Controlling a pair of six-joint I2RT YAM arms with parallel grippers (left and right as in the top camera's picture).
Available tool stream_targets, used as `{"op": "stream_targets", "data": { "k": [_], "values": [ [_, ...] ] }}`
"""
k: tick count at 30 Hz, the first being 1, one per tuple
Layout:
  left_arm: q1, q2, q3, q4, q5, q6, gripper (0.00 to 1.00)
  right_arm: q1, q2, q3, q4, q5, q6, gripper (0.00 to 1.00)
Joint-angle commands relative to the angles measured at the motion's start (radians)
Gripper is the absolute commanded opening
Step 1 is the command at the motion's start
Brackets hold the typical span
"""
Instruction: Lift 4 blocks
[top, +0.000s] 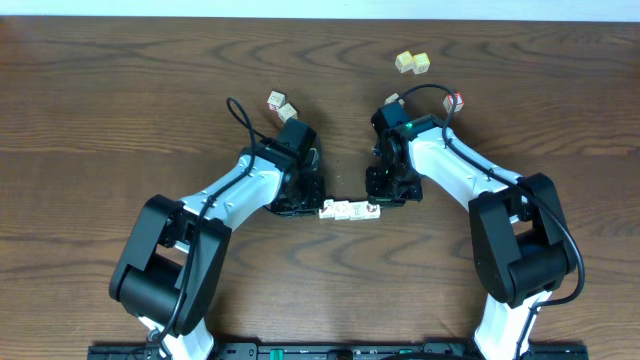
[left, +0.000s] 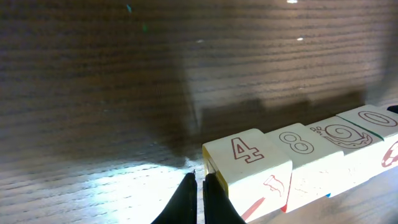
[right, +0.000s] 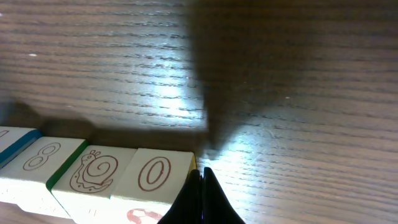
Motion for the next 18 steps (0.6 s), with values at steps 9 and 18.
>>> {"op": "stream_targets", "data": {
  "k": [9,18],
  "values": [
    [-0.022,0.007,-0.005,0.056,0.031,-0.072,0.07,-0.038,-0.002,-0.006,-0.020,-0.044,0.008,0.01],
    [-0.027,0.007,-0.005,0.098,0.079,-0.089,0.07,-0.082,-0.002,-0.006,-0.046,-0.021,0.004,0.01]
  ]
}}
